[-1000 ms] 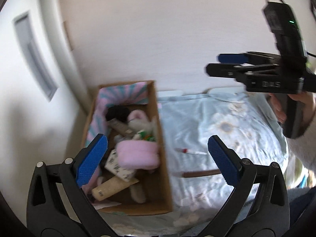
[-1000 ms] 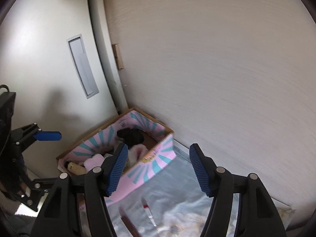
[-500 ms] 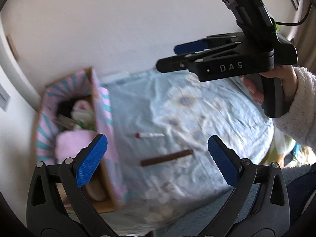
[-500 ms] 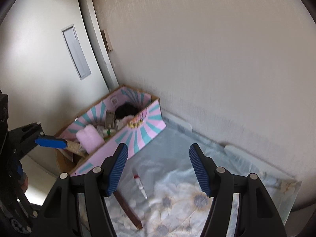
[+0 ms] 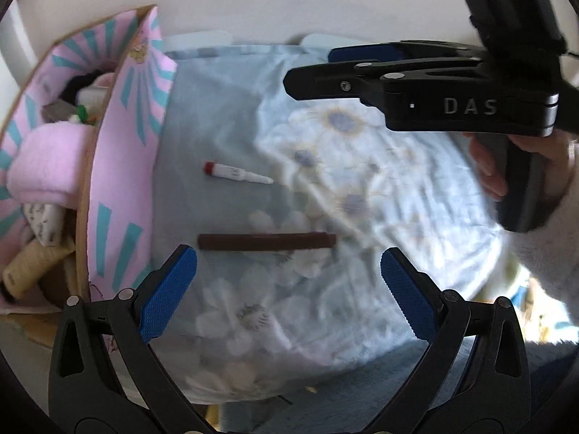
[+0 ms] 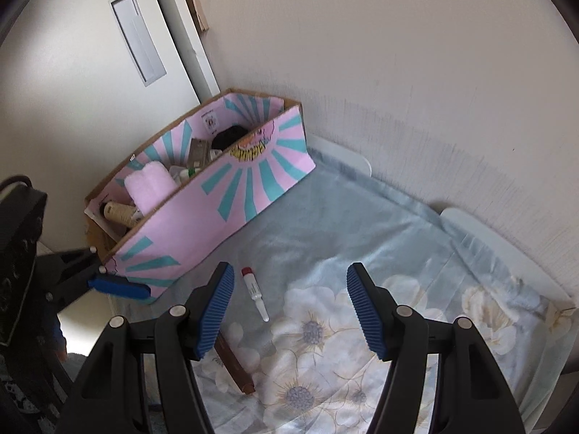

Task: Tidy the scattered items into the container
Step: 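Move both tools back over the brown stick and red-capped white tube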

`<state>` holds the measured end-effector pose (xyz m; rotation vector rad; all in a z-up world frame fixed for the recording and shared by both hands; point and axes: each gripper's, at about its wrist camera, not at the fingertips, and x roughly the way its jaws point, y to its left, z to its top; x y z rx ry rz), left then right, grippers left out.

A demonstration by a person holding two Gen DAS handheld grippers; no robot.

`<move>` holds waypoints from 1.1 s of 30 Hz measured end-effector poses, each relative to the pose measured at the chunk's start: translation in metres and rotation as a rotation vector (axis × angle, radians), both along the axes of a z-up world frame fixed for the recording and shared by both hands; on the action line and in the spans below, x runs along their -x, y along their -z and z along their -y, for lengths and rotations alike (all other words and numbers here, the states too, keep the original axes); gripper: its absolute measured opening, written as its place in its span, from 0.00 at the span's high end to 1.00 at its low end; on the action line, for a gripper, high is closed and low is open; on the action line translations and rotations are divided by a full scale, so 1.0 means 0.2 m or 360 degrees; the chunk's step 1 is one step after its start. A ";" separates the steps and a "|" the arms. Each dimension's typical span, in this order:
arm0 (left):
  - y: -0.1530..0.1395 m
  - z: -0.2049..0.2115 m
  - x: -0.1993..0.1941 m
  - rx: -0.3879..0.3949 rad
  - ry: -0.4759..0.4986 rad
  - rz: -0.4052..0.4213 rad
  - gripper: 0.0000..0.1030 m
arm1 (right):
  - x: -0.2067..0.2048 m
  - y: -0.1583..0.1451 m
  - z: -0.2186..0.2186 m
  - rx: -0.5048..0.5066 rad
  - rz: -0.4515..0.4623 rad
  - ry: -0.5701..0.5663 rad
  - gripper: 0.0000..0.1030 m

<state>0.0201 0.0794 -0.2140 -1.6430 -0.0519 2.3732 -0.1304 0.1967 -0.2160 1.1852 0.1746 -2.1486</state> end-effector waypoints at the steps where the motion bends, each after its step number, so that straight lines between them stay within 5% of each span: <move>1: 0.01 -0.01 0.00 0.0005 -0.0021 0.0018 0.01 | 0.01 0.02 0.00 0.0005 0.0008 -0.0013 0.41; 22: 0.16 0.05 0.00 -0.0115 -0.0615 0.0238 0.01 | 0.06 0.15 0.08 -0.0038 -0.0005 -0.0297 0.41; 29: 0.20 0.10 -0.03 -0.0147 -0.0670 0.0271 0.01 | 0.00 0.20 0.18 -0.0111 -0.0089 -0.0441 0.47; 33: 0.19 0.09 -0.02 -0.0060 -0.0481 0.0218 0.02 | -0.01 0.21 0.19 -0.0105 -0.0082 -0.0454 0.48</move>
